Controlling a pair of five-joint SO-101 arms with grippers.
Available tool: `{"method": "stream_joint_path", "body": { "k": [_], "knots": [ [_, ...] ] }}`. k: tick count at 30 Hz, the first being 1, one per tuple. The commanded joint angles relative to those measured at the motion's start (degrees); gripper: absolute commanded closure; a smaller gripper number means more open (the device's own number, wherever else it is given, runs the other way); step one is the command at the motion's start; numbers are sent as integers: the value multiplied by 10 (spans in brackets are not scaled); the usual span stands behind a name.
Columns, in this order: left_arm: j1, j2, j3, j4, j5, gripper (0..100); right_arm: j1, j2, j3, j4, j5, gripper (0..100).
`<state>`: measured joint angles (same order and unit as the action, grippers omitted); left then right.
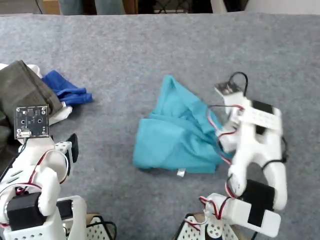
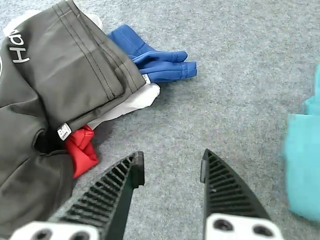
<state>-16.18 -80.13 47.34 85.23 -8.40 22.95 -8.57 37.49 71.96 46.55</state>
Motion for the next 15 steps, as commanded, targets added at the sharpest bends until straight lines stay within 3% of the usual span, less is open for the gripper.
{"method": "stream_joint_path", "body": {
  "k": [1, 4, 8, 13, 15],
  "knots": [
    [6, 3, -6, -7, 3, 794, 76, -33, -5, 39, 183, 857],
    [5, 3, -6, -7, 3, 794, 106, -78, -19, 72, 244, 734],
    [-26, 3, -6, -9, 3, 794, 113, -155, -40, 91, 292, 702],
    [-52, 3, -6, -8, -21, 794, 78, -250, -90, 93, 271, 701],
    [-57, 3, -6, -8, -27, 794, 16, -268, -99, 94, 222, 701]
  ]
}}
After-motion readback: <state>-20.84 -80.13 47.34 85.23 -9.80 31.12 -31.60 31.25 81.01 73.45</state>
